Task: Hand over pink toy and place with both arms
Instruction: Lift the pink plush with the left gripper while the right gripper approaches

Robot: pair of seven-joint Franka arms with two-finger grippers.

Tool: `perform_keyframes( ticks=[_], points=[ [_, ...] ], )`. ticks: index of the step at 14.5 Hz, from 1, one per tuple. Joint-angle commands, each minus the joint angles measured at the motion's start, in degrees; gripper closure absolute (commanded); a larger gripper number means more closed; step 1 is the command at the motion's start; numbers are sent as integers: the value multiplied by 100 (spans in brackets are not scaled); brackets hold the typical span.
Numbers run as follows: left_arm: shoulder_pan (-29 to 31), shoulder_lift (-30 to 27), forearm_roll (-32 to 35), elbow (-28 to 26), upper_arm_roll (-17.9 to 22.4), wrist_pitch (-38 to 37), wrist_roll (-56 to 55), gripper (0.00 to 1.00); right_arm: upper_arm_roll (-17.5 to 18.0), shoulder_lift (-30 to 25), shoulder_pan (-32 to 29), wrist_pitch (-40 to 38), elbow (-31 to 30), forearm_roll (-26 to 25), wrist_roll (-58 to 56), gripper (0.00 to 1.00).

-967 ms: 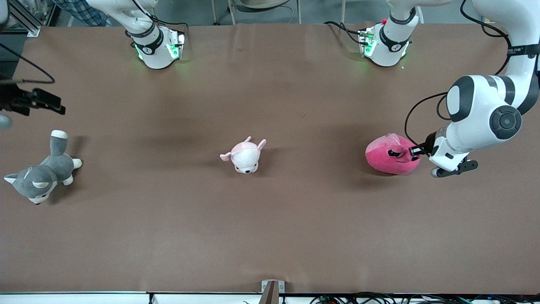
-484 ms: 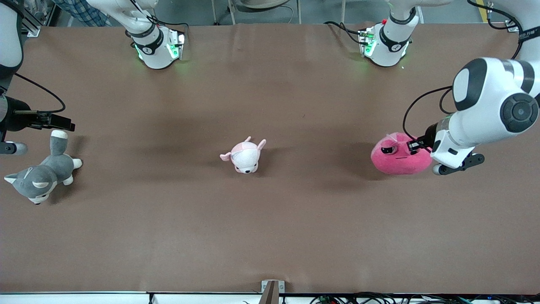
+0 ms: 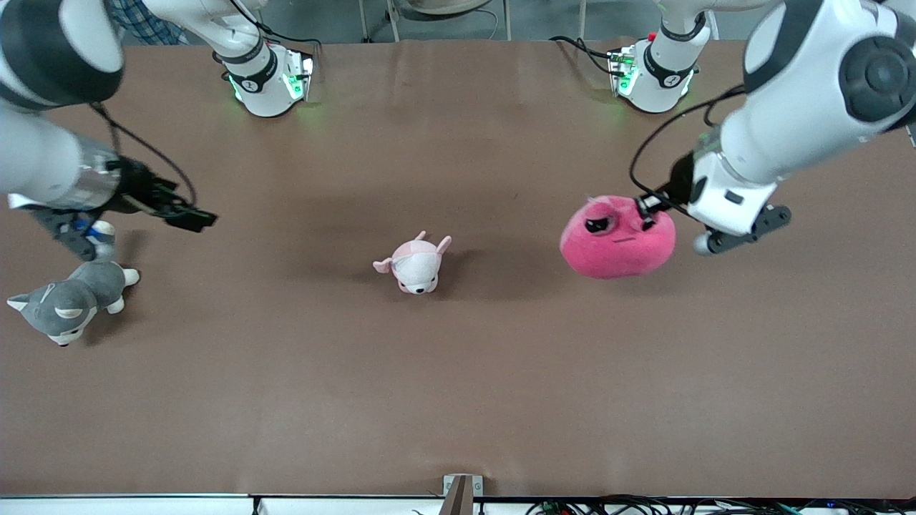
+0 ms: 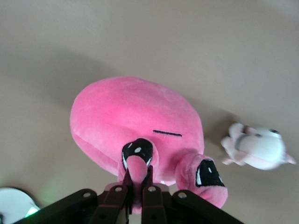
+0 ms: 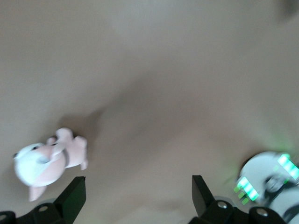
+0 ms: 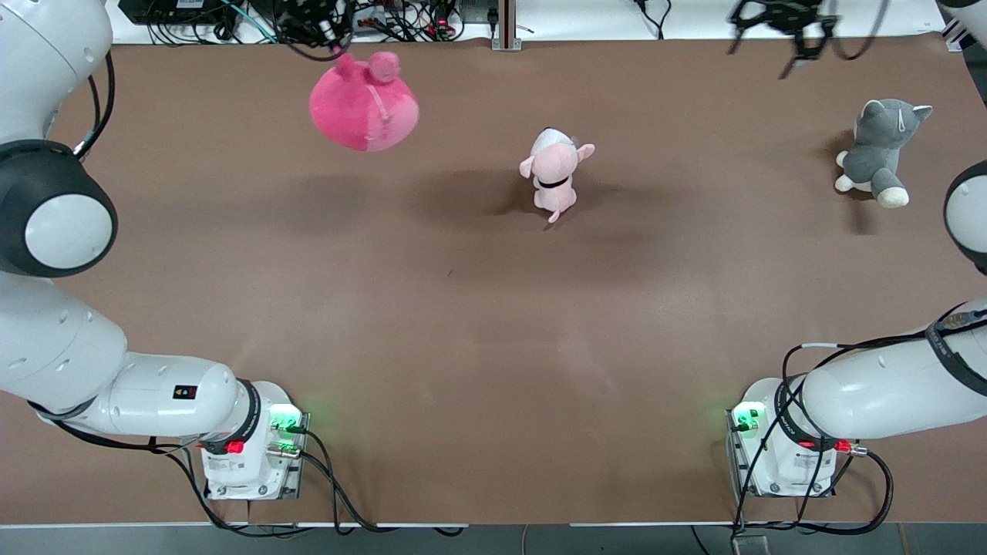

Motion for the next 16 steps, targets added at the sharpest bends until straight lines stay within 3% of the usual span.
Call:
perform_keyframes(
  ticks=[1,5,8,12,16],
  points=[
    [-278,155,-68,470,-403,-92,-796,99,-49,-128,370,72,-21,725,1356,0],
    [-1287,532,-51,682,-413,714,-1780,99,-49,-189,1019,476,-21,1334,2825,0],
    [-1903,849,-33,691,-369,1418,-2388,99,-49,-189,1599,732,-38,1405,3556,0],
    [-2247,1008,-24,700,-369,1789,-2617,99,-49,-163,2198,1328,-117,1467,4277,0],
    [-2327,1008,-24,700,-369,1807,-2627,99,-58,-137,2225,1418,-144,1396,4279,0]
  ],
)
